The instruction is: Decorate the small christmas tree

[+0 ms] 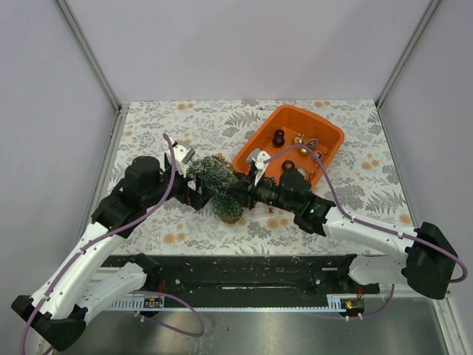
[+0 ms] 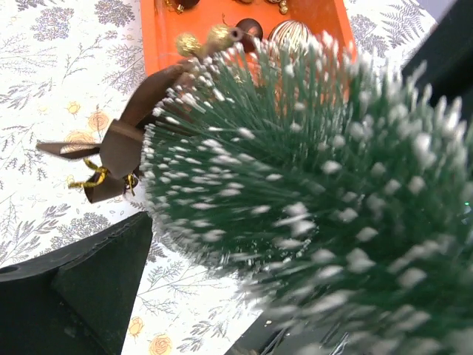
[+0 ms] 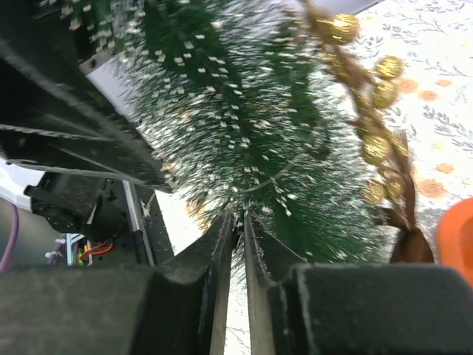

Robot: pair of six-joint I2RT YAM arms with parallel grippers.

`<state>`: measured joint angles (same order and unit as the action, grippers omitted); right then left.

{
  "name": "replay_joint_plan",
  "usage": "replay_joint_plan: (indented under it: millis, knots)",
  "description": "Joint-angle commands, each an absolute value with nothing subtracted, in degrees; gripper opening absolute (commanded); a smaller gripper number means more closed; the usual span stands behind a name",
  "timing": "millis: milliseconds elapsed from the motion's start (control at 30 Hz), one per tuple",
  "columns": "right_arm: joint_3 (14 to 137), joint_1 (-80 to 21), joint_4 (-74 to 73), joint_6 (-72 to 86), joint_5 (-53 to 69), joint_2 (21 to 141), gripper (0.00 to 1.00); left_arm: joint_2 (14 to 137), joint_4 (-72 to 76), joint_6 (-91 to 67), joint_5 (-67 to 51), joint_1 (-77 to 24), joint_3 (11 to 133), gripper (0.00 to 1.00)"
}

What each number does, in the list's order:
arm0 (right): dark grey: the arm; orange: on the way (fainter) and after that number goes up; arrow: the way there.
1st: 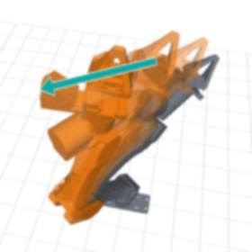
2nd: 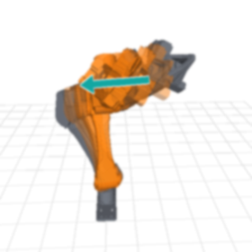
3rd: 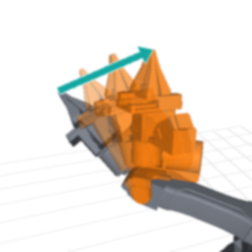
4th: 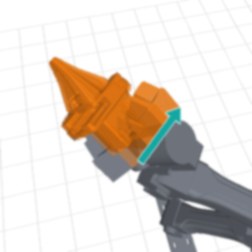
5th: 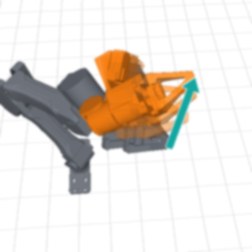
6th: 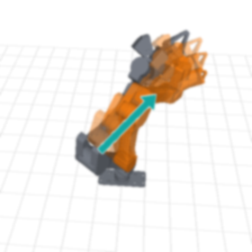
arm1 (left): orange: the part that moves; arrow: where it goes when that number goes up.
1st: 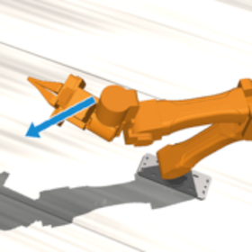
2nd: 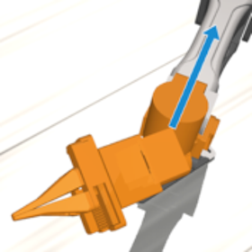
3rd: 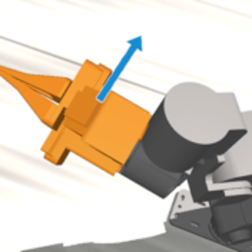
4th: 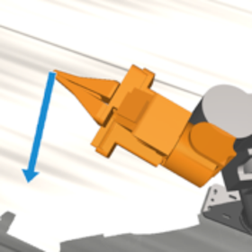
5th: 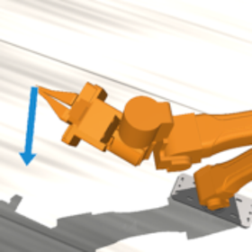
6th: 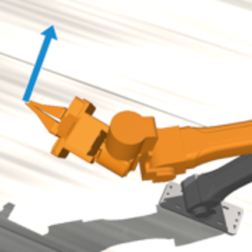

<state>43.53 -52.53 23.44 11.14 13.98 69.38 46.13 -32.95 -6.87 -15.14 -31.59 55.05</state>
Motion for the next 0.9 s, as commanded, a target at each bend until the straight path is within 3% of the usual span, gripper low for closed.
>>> replay_joint_plan:
  millis: [0,433,500,700,767,867]
  knots:
    - [42.89,-58.88,27.86,8.96,5.90,68.12,0.17,46.23,-28.39,-9.58,-13.89,-31.38,58.01,0.98]
    - [44.03,-74.96,28.47,1.06,-19.66,70.21,0.04,47.02,-24.70,-7.82,-20.03,-31.20,56.16,0.85]
    - [44.73,-78.30,30.05,-1.74,-26.07,72.06,0.04,46.67,-24.00,-6.60,-22.75,-31.29,55.46,0.77]
    - [46.50,-82.44,29.53,-3.87,-37.26,75.24,0.09,45.88,-23.99,1.04,-33.12,-31.20,53.44,0.32]
    - [45.88,-82.79,29.71,-3.95,-39.19,73.92,0.12,45.44,-24.96,4.03,-34.97,-31.29,53.35,0.28]
    - [44.92,-82.79,27.78,-4.30,-40.17,70.41,0.25,45.53,-26.89,9.65,-36.65,-31.29,53.44,0.25]
